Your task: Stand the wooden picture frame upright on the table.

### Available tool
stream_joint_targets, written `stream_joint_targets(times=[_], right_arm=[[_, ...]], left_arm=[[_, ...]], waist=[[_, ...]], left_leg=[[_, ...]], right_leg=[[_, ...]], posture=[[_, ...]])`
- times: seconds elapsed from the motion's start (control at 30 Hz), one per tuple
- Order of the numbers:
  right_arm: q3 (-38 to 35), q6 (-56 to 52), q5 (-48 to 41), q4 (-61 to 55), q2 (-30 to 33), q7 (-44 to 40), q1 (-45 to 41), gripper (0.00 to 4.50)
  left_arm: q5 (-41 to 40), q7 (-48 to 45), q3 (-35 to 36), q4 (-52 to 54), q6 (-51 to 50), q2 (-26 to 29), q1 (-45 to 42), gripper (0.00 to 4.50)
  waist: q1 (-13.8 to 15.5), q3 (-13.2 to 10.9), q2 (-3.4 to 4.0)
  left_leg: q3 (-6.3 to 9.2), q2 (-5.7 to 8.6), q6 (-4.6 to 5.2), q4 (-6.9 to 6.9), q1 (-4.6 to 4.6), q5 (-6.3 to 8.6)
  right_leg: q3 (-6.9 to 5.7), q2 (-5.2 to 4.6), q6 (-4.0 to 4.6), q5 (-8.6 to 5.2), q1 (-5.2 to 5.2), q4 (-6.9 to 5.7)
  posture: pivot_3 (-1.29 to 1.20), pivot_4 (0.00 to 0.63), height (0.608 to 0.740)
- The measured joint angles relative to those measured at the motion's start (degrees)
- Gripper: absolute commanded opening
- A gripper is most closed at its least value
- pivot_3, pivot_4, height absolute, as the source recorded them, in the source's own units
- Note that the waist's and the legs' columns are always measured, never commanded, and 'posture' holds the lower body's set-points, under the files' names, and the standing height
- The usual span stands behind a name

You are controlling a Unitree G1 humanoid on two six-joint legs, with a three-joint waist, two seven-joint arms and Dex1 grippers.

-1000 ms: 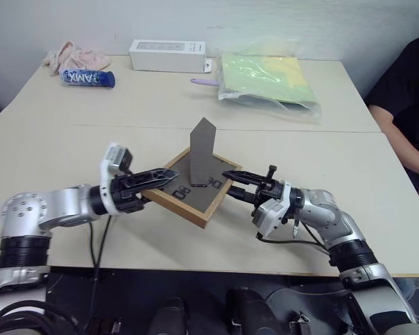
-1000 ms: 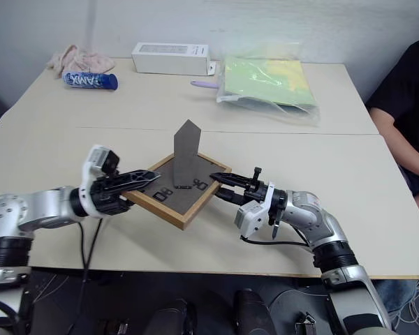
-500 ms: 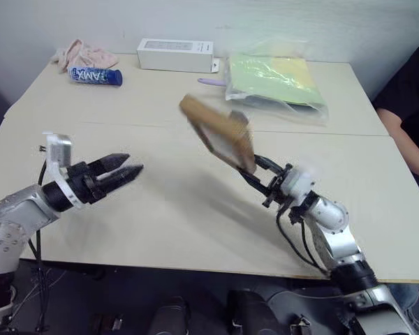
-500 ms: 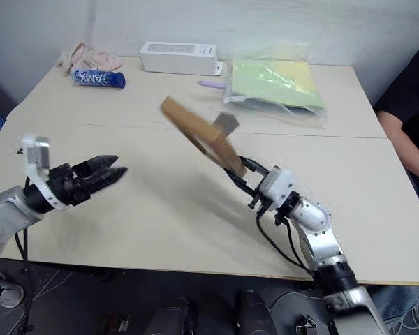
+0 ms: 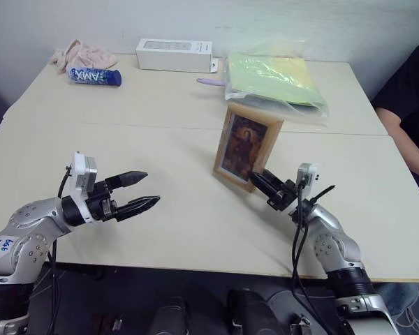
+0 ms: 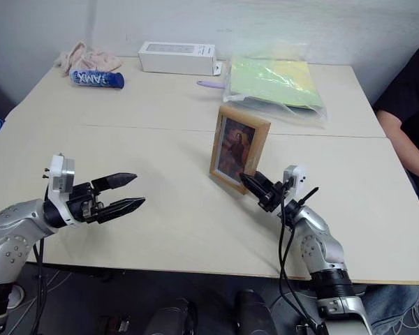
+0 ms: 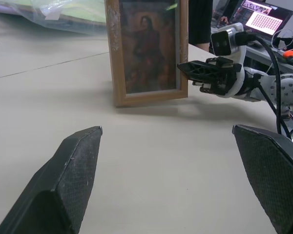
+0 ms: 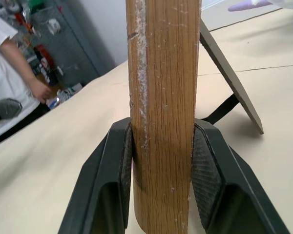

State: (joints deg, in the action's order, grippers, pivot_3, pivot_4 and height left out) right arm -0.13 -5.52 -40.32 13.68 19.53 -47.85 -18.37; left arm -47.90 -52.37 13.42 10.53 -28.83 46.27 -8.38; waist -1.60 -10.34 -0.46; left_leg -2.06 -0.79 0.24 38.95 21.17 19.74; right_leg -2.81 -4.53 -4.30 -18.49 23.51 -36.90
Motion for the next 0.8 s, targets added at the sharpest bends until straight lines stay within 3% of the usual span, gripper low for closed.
stream_joint_targets(times=[0.33, 0.67, 0.8], right_arm=[[0.0, 6.9, 9.4, 3.8, 0.0, -3.8, -0.5, 1.23], [-1.4, 5.4, 11.5, 2.1, 2.2, -5.7, 2.4, 4.38], [-2.0, 5.7, 12.0, -2.4, 5.6, -9.3, 5.8, 4.44]], left_arm=[[1.3, -1.3, 1.0, -0.1, -0.1, 0.0, -0.4, 4.50], [4.8, -4.1, 1.2, -2.1, 0.9, 0.0, 0.4, 4.50], [7.8, -5.1, 1.3, -2.7, 3.0, 0.0, 2.7, 4.50]], waist=[[0.0, 0.1, -0.02], [0.0, 0.0, 0.03], [0.0, 0.0, 0.04]], left_leg=[[0.00, 0.00, -0.01, 0.04, -0.12, 0.00], [0.00, 0.00, 0.00, 0.00, -0.02, 0.01], [0.00, 0.00, 0.00, -0.02, -0.03, 0.01]], right_leg=[[0.01, -0.01, -0.01, 0.00, -0.10, -0.01], [-0.01, 0.00, -0.01, 0.00, -0.03, 0.00], [0.01, -0.01, -0.01, 0.00, -0.03, 0.04]], posture=[[0.00, 0.150, 0.740], [0.00, 0.150, 0.740], [0.00, 0.150, 0.740]])
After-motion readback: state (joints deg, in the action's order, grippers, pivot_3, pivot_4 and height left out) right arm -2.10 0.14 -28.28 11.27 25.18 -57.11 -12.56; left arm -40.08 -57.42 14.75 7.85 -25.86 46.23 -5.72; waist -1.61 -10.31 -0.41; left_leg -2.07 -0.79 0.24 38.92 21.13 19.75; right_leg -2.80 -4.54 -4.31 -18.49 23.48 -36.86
